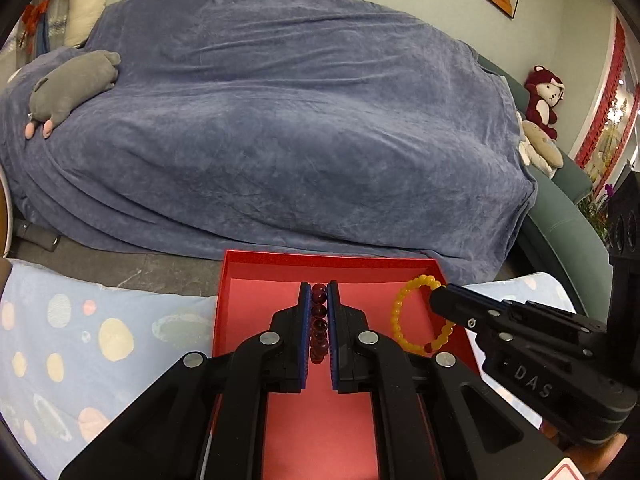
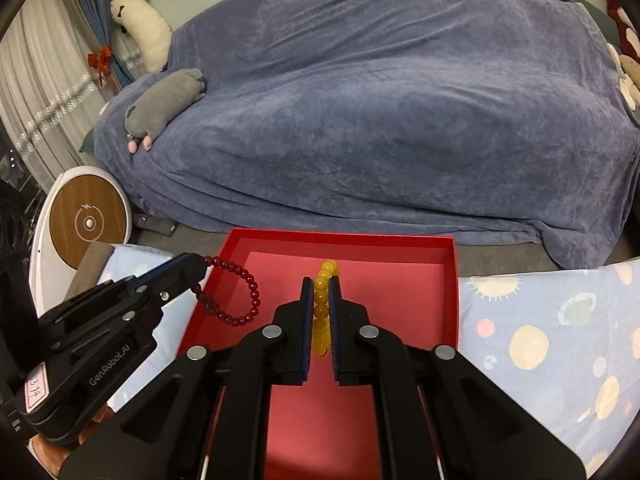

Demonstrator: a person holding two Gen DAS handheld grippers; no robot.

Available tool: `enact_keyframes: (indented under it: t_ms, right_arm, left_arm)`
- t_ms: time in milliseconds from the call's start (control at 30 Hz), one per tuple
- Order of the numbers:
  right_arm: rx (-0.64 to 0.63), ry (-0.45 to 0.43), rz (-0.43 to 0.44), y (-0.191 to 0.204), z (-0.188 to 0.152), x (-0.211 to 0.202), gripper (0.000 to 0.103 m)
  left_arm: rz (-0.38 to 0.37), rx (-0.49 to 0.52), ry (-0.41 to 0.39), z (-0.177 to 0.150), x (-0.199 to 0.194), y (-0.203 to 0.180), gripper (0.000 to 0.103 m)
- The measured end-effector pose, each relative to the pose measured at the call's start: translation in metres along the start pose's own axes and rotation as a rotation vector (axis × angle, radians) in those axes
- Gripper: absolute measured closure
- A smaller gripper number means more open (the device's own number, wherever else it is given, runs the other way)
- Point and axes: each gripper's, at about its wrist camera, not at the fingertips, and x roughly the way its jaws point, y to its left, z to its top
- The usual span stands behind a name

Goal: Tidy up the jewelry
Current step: 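Carry both bracelets into the red box and open both tools, then move both open tools back over the remaining jewelry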

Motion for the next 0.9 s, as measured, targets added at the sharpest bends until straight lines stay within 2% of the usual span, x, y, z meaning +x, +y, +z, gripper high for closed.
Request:
enact_keyframes:
  t_ms: [100, 133, 167, 200, 233, 267, 300, 533, 733, 900]
  right_arm:
    - [0.001, 0.051, -0.068, -0.014, 0.001, 0.031, 0.095]
    - [0.01, 0.066, -0.095, -0.02, 0.0, 0.037, 0.092]
    - [0.017, 0.078, -0.12, -0.025, 0.0, 0.04, 0.09]
    - [0.024, 0.079, -0.139, -0.028, -0.001, 0.04, 0.086]
    - [0.03, 0.068, -0.145, -0.03, -0.002, 0.036, 0.076]
    - [0.031, 0.049, -0.146, -0.031, -0.003, 0.03, 0.07]
    - [0.027, 0.022, -0.154, -0.032, -0.006, 0.021, 0.063]
    - [-0.032, -0.069, -0.144, -0.028, -0.042, -0.059, 0.054]
    - [-0.036, -0.087, -0.105, -0.018, -0.089, -0.124, 0.053]
    - [0.004, -0.083, -0.101, -0.016, -0.137, -0.157, 0.053]
  left_arm:
    - [0.02, 0.005, 0.055, 0.0, 0.03, 0.006, 0.097]
    - [0.03, -0.005, 0.064, 0.0, 0.036, 0.01, 0.087]
    - [0.054, -0.017, 0.071, -0.002, 0.04, 0.014, 0.072]
    - [0.085, -0.028, 0.07, -0.002, 0.042, 0.017, 0.064]
    - [0.109, -0.038, 0.058, -0.003, 0.039, 0.018, 0.05]
    - [0.132, -0.046, 0.036, -0.003, 0.034, 0.02, 0.043]
    - [0.144, -0.05, 0.012, -0.005, 0.027, 0.021, 0.042]
    - [0.178, -0.042, -0.041, -0.03, -0.029, 0.032, 0.04]
    - [0.207, 0.006, -0.043, -0.072, -0.09, 0.031, 0.037]
    - [0.215, 0.025, -0.013, -0.119, -0.126, 0.028, 0.037]
